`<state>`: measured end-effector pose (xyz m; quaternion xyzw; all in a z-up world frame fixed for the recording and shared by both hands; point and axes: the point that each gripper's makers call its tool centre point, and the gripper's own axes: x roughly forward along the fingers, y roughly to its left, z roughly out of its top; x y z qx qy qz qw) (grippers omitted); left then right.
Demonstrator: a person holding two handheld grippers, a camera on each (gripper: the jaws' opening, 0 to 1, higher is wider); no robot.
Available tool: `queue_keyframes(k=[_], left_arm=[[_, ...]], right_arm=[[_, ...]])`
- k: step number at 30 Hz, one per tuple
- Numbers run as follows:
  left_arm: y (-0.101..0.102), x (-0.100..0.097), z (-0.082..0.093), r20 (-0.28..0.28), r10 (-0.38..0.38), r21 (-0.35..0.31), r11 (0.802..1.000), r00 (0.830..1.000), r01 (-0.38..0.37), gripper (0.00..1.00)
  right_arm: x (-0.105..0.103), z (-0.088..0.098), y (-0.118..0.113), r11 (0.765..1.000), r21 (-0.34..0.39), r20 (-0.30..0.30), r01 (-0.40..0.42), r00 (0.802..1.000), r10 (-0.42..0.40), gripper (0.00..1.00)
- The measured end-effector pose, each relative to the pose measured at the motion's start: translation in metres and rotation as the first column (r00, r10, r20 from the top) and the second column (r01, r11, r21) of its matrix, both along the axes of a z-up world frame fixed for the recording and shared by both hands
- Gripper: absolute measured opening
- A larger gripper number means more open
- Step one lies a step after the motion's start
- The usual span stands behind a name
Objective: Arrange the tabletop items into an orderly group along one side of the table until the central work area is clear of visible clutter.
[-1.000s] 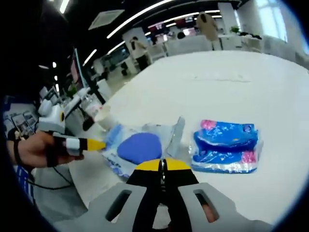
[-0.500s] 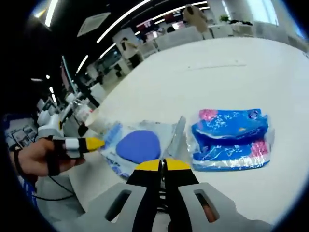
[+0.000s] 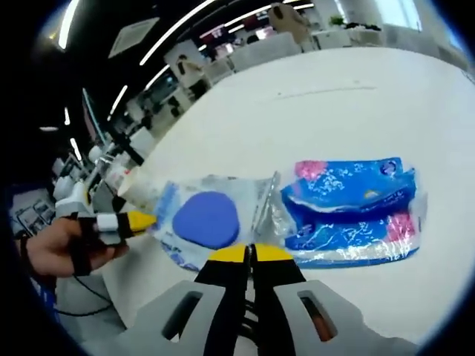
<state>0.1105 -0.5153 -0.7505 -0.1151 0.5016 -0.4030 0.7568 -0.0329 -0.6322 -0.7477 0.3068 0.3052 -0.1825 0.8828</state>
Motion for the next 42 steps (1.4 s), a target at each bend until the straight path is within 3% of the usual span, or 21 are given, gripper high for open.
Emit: queue_keyframes(k=[11,23,37,41,42], left_arm=[[-0.006,0.008,-0.002,-0.011,0.036,-0.010,0.999,0.999,-0.036,0.02],[-0.002,0.012,-0.002,-0.009,0.006,-0.008,1.000,1.000,-0.006,0.02],[0.015,0.011,-0.001,0.023,-0.036,-0.003,0.999,0.999,0.036,0.07],[0.015,0.011,-0.002,0.003,-0.025,-0.027,0.999,1.000,0.026,0.02],[0.014,0.012,-0.002,-0.017,0.005,-0.042,0.999,1.000,-0.006,0.02]], right_arm=[[0.009,-0.001,-0.006,1.000,0.011,0.009,-0.009,1.000,0.009,0.00],[0.012,-0.002,0.001,0.999,0.013,0.020,-0.048,0.999,0.047,0.00],[-0.004,-0.001,0.007,0.998,0.012,0.018,-0.065,0.998,0.065,0.00],[-0.002,0.000,0.006,0.999,0.034,0.040,-0.041,0.998,0.039,0.00],[-0.001,0.001,0.006,0.999,0.035,0.040,-0.041,0.998,0.039,0.00]])
